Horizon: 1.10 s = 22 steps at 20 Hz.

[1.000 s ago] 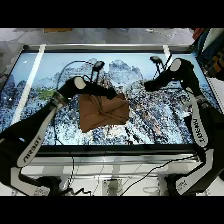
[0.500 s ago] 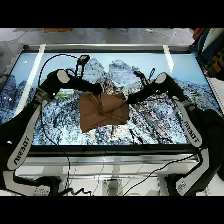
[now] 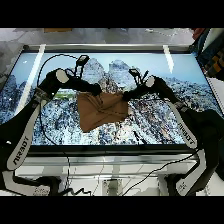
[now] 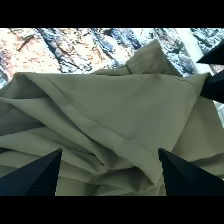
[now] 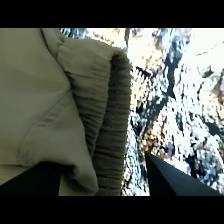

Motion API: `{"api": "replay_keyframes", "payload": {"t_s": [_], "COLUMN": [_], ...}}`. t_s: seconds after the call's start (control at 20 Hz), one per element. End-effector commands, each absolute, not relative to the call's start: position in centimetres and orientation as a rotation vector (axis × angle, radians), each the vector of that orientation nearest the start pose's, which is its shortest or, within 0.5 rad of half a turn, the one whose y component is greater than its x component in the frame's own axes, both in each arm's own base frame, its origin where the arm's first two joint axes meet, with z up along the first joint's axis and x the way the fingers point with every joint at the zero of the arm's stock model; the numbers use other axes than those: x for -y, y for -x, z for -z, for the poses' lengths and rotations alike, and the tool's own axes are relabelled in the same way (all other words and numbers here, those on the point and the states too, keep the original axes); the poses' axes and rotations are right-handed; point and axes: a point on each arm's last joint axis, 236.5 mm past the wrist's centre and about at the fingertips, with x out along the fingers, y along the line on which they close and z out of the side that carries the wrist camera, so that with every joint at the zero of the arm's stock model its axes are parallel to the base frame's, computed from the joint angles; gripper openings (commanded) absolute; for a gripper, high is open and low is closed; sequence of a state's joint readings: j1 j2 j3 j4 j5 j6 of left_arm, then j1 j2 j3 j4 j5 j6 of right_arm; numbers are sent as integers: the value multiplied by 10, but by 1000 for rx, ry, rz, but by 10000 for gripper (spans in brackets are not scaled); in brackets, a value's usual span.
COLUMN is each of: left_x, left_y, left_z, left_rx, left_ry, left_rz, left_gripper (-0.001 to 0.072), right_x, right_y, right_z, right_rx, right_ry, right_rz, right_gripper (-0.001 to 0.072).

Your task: Fold the clothes and pants, and hang the long-sleeved shirts on hangers.

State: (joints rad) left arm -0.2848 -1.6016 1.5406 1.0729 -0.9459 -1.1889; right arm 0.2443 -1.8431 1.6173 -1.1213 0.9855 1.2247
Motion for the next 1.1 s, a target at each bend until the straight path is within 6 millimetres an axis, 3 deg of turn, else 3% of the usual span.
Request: {"api": "replay_keyframes", "payload": {"t_s": [0.0,0.45,0.7,0.9,1.05], "left_x": [236,236,236,236,236], "left_y": [-480,-480,-480,-480,-480], "left_z": [-53,-53,-53,-53,-53], "left_rx": [-936,-936,-936,-936,-936], "left_ry": [-12,-12,-12,-12,-12], "left_rz": [666,666,666,666,666], "left_gripper": [693,694,694,693,694], "right_x": [-211,-206,-202,-182,-185], "right_y": [-499,-503,-502,-512,-515], "right_z": [44,46,72,90,92], "right_rx": [-1161,-1162,-1224,-1283,-1335], "right_ry": [17,27,-24,-239,-579], "right_rz": [-599,-565,-514,-393,-418], "right_gripper": [582,583,606,627,627]}}
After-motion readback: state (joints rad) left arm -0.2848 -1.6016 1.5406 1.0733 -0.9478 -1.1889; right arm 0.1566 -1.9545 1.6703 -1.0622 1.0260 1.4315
